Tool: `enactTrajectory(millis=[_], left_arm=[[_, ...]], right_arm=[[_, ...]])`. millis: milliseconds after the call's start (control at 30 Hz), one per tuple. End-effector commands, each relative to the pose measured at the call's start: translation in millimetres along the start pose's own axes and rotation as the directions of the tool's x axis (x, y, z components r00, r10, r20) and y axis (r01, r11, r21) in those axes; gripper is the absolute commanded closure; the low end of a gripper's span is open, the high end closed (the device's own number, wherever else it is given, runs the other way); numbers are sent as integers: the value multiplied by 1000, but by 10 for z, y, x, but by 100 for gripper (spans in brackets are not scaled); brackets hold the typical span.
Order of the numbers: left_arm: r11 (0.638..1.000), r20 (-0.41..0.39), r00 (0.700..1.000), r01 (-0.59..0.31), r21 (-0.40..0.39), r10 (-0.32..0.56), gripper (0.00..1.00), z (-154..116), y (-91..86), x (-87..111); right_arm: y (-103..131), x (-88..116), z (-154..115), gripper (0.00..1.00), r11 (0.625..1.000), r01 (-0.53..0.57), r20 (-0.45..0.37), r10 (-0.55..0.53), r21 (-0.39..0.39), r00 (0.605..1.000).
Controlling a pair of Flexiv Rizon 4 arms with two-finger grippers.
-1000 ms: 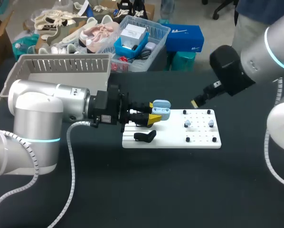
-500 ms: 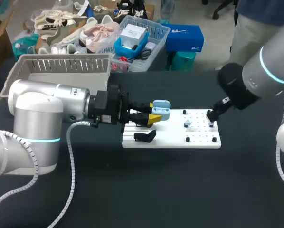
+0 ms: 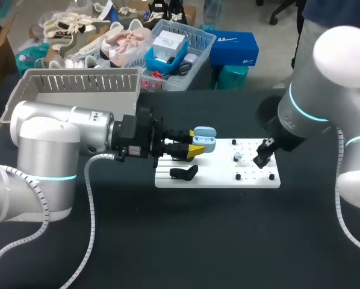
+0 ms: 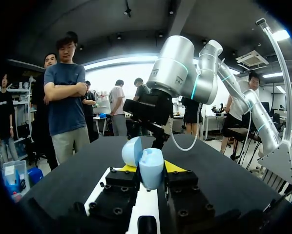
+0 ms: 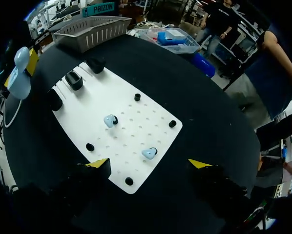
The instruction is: Pick up each earbud case from the left stands, insert the matching earbuds, close the lid, and place the case in the box.
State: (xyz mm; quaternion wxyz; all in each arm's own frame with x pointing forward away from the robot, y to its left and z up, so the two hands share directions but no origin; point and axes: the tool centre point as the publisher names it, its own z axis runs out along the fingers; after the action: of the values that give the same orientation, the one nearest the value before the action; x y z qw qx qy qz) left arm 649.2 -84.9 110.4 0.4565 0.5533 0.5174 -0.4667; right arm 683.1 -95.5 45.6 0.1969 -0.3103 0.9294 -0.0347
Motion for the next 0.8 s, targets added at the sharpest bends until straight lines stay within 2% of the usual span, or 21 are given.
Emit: enactTrajectory(millis=[33, 100, 167, 233, 500, 633, 800], left_arm=[[1000, -1, 1000, 0, -1, 0, 100, 6, 1, 1], [1000, -1, 1000, 0, -1, 0, 100, 6, 1, 1], [1000, -1, 1000, 0, -1, 0, 100, 6, 1, 1], [1000, -1, 1000, 0, -1, 0, 100, 6, 1, 1], [1000, -1, 1000, 0, -1, 0, 100, 6, 1, 1], [1000, -1, 1000, 0, -1, 0, 100, 6, 1, 1], [1000, -1, 1000, 0, -1, 0, 100, 6, 1, 1]], right_arm=[[22, 21, 53, 10, 951, -11, 1, 12, 308, 1000], [23, 23, 60, 14, 950, -16, -5, 18, 313, 1000], [23, 15, 70, 26, 945, -30, -6, 34, 326, 999], [20, 2, 78, 30, 943, -40, -10, 46, 330, 999], [35, -66, 138, 40, 932, -55, -32, 71, 358, 997], [34, -84, 181, 51, 927, -65, -42, 86, 369, 995], [25, -82, 203, 52, 926, -73, -46, 96, 371, 994]])
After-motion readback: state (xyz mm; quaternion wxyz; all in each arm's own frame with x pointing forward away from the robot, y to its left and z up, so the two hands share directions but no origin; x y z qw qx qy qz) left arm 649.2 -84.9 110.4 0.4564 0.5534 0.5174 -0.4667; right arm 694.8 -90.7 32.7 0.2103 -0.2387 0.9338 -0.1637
